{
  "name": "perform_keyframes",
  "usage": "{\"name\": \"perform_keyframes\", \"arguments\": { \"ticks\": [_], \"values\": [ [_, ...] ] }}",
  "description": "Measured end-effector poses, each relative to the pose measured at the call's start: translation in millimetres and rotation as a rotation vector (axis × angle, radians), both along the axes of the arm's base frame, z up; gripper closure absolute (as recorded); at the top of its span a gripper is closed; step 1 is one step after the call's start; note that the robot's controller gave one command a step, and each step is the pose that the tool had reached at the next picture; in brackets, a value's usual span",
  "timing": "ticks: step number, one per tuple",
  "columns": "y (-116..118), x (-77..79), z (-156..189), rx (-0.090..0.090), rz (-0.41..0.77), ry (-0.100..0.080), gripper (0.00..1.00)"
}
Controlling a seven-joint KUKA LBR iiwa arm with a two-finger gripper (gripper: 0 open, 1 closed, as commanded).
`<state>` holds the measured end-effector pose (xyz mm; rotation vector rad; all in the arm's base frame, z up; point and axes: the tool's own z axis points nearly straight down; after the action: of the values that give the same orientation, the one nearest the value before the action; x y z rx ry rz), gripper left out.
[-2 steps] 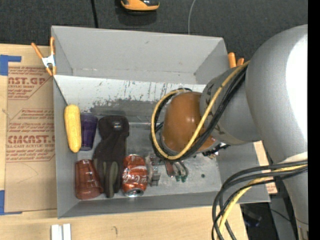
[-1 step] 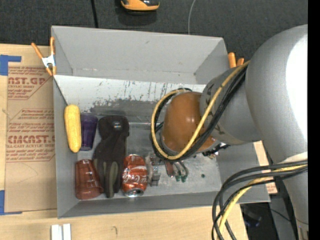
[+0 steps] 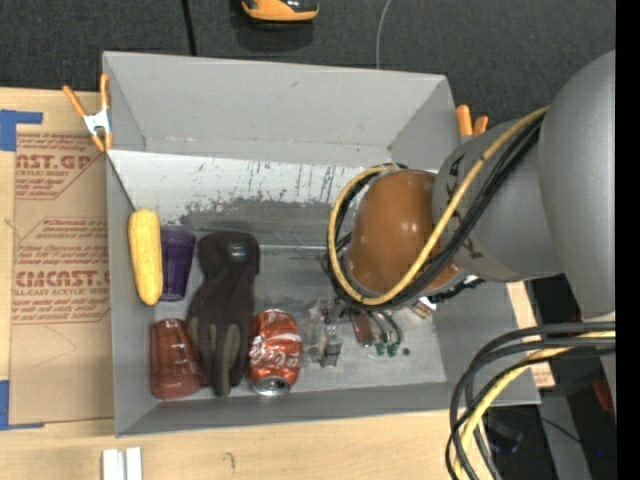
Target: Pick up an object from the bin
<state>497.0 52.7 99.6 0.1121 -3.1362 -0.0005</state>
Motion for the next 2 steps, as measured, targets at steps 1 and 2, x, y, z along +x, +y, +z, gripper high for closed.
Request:
{"name": "perform_keyframes", "arguments": {
  "ticks": [1, 2],
  "values": [
    [5.9, 18.4, 20.8, 0.001, 0.017, -0.005, 0.0],
    [5.8, 18.3, 20.7, 0.001, 0.017, -0.004, 0.0]
  ]
}}
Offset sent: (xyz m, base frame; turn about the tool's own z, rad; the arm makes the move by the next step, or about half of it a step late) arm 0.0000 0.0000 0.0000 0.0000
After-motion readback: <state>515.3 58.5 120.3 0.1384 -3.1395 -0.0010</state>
